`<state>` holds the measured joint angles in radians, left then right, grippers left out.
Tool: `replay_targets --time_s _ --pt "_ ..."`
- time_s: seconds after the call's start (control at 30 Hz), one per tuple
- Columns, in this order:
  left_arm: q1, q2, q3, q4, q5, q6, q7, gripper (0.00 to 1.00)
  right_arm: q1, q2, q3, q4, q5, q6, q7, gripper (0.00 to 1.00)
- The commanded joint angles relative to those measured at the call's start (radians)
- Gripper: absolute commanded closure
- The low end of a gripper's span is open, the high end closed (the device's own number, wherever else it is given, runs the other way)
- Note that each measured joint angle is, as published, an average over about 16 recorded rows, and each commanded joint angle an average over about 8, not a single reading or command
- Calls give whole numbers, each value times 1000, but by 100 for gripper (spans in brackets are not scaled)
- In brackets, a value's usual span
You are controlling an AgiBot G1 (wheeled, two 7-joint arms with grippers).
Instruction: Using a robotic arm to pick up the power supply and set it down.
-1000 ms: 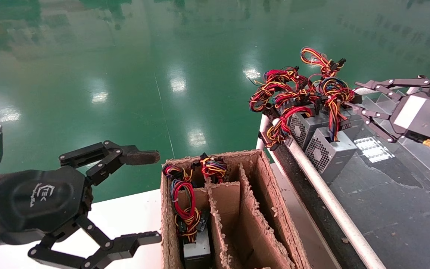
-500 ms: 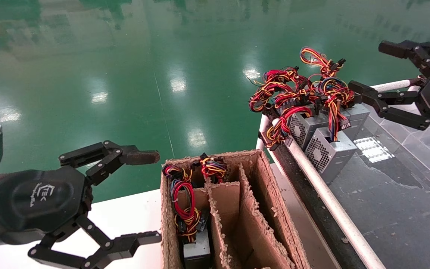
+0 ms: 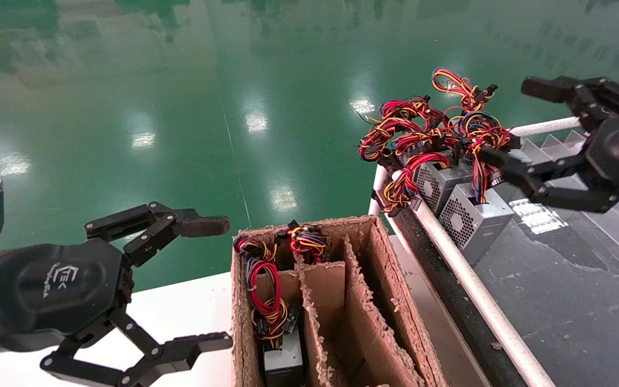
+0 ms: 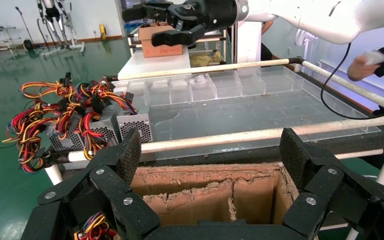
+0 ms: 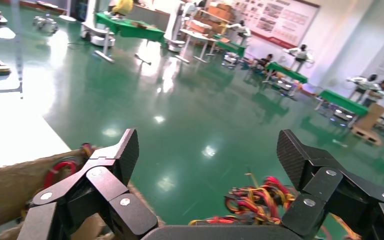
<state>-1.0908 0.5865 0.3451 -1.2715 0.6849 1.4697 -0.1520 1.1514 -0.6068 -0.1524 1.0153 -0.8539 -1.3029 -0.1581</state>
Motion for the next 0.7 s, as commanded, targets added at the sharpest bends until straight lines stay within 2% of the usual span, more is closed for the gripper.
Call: replay_targets --time_s 0.03,0.7 --pt "0 0 0 0 0 0 0 0 -3 0 -6 12 5 -8 15 0" --pt "0 0 0 0 0 0 0 1 -37 -2 -61 129 59 -92 165 0"
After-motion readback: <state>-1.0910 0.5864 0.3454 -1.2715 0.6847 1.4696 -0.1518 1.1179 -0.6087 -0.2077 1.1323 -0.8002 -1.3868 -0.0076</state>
